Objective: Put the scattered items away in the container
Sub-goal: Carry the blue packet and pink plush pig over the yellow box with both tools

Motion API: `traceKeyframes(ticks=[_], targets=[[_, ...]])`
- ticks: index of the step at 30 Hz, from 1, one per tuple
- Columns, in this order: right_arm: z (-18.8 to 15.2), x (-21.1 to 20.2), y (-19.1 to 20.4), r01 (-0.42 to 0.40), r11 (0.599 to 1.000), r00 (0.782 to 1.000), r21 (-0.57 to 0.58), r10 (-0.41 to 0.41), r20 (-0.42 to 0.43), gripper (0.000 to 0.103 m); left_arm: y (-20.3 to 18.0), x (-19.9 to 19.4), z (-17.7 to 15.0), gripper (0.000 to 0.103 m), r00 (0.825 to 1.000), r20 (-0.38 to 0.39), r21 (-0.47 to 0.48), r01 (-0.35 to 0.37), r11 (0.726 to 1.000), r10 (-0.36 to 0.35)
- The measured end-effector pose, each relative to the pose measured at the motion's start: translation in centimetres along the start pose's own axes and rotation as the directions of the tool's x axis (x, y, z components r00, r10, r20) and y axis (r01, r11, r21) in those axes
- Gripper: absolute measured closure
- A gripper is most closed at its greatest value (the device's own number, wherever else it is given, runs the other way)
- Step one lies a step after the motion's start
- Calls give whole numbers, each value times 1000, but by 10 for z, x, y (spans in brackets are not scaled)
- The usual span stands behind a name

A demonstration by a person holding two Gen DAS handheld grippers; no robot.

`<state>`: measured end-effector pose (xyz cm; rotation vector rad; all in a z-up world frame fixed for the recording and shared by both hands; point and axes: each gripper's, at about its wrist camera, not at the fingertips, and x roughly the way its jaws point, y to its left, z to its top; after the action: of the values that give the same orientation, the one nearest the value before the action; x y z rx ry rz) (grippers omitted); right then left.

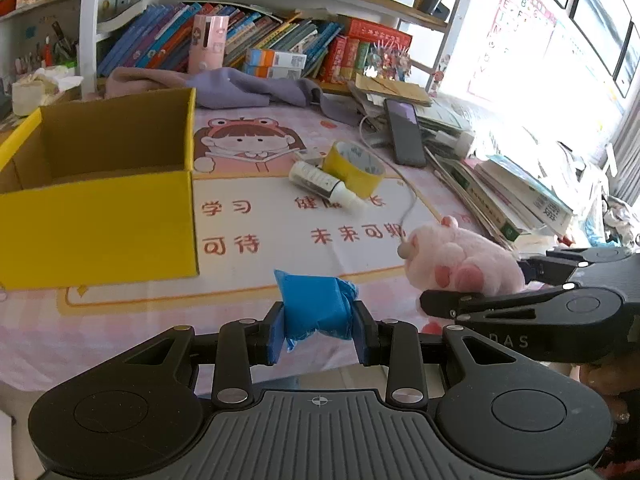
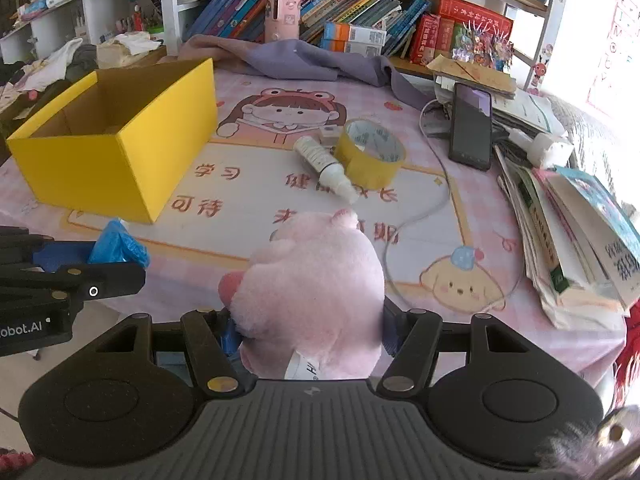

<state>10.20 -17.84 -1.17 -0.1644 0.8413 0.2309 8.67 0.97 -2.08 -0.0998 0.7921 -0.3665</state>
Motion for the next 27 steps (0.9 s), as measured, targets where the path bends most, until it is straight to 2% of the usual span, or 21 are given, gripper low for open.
traceKeyframes(ticks=[13,27], targets=[[-22,-15,37,-76,997,997,-28,75,-28,42,20,-27,-28,71,999,-15,-45,-31,998,30],[-18,-9,89,-206,971,978,-118,200,-56,42,55,-57,-46,71,993,-13,-119,-121,985,120]])
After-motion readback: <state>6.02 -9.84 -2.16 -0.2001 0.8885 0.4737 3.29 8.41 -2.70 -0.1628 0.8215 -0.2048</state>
